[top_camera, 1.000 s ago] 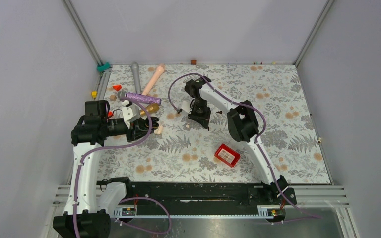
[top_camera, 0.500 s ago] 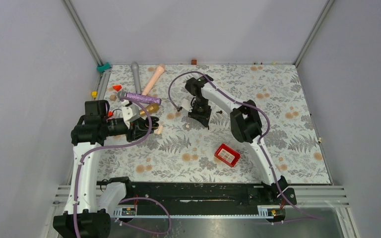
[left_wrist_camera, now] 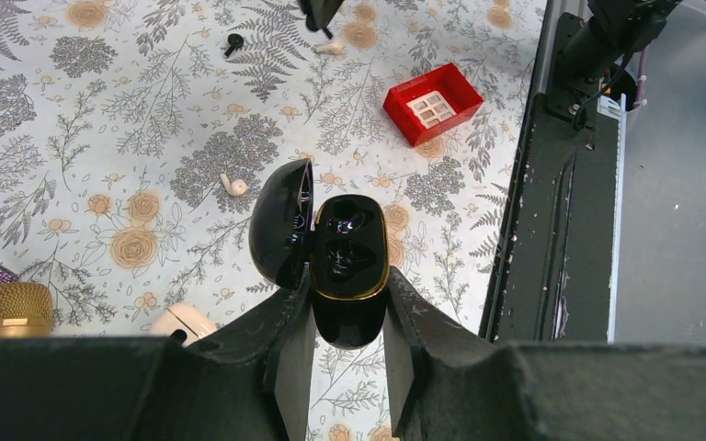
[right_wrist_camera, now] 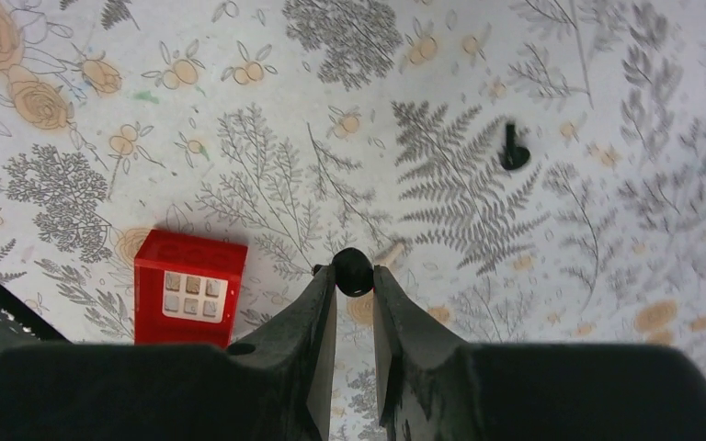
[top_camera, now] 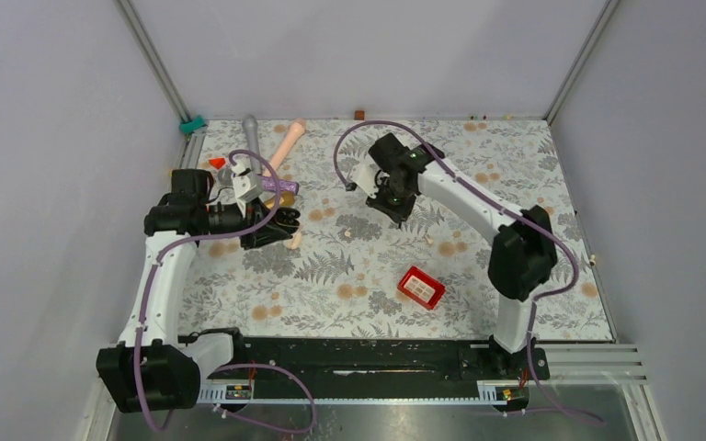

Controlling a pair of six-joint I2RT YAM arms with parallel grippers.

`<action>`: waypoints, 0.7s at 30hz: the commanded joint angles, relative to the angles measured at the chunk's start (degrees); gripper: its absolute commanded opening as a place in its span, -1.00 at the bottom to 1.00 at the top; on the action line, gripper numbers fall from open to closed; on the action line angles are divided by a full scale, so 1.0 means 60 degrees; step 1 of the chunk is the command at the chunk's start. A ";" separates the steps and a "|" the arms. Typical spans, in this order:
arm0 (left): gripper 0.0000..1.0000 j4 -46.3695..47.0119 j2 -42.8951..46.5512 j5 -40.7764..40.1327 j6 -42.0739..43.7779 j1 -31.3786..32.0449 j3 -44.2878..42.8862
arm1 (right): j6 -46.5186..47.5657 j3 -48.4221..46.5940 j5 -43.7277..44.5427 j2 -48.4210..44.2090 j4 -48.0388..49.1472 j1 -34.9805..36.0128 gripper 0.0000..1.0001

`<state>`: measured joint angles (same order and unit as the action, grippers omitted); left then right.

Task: Insert the wireless bluetooth earbuds into the charging case
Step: Pick up the earbud from the center of the board.

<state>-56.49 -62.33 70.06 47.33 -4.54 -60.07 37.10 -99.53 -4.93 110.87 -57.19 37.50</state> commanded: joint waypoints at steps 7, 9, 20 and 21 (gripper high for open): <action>-1.00 0.4480 -0.0368 -0.2045 -0.3831 0.2194 -0.0032 | -0.1701 0.2184 0.1307 -0.3886 0.3033 0.0078 -0.85; -1.00 0.4561 -0.0855 -0.2180 -0.4144 0.2574 -0.0501 | -0.1871 0.2355 0.1447 -0.4584 0.3319 0.0074 -0.85; -1.00 0.5382 -0.3314 -0.1649 -0.5735 0.4580 -0.1574 | -0.2135 0.3768 0.0553 -0.7250 0.5201 0.0246 -0.82; -1.00 0.5600 -0.3363 -0.1592 -0.5887 0.4691 -0.1500 | -0.2109 0.3975 0.0521 -0.7381 0.5409 0.0334 -0.82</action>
<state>-29.67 -81.78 58.61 17.17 20.99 -67.92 25.56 -79.68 0.84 69.63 -32.08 37.67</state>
